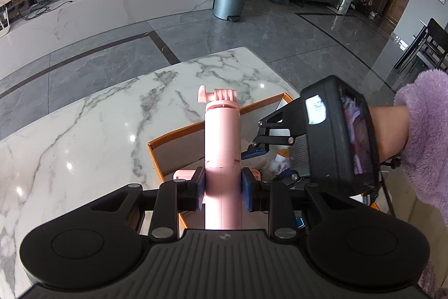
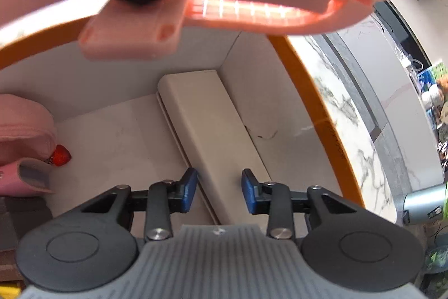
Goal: Organize objects
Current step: 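Lower the pink selfie stick into the orange box and open the left gripper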
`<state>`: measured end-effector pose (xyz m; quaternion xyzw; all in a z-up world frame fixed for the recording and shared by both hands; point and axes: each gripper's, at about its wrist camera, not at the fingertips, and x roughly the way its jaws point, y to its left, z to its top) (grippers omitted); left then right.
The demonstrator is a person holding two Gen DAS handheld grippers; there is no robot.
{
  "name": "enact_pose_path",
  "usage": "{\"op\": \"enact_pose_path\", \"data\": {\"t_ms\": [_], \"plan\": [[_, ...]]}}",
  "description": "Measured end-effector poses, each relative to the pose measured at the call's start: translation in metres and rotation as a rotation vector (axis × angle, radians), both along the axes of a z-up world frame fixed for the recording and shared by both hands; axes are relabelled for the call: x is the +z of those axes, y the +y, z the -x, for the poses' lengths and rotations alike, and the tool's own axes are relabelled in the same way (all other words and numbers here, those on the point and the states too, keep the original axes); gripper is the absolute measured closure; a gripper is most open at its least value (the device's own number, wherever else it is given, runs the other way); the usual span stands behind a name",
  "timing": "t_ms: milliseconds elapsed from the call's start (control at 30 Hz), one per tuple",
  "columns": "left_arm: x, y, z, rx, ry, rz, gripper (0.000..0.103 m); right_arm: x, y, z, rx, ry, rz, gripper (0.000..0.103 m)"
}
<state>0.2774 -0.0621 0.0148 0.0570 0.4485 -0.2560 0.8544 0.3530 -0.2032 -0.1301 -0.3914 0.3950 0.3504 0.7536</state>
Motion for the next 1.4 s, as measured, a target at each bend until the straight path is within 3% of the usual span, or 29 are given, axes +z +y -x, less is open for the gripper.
{"op": "enact_pose_path", "data": {"t_ms": [200, 300, 633, 1300, 1400], "plan": [[-0.012, -0.037, 0.007, -0.218, -0.112, -0.142, 0.072, 0.035, -0.037, 0.014, -0.077, -0.044, -0.011, 0.066], [-0.026, -0.057, 0.012, -0.313, -0.122, -0.226, 0.072, 0.047, -0.055, 0.020, -0.122, -0.030, -0.044, 0.066], [-0.086, -0.096, 0.019, -0.554, -0.156, -0.445, 0.072, 0.038, -0.064, 0.024, -0.171, -0.034, -0.023, 0.066], [-0.117, -0.099, 0.007, -0.609, -0.015, -0.476, 0.069, 0.025, -0.059, 0.033, -0.172, -0.034, -0.012, 0.066], [-0.121, -0.098, 0.010, -0.607, -0.030, -0.515, 0.061, 0.026, -0.060, 0.033, -0.172, -0.031, -0.010, 0.066]]}}
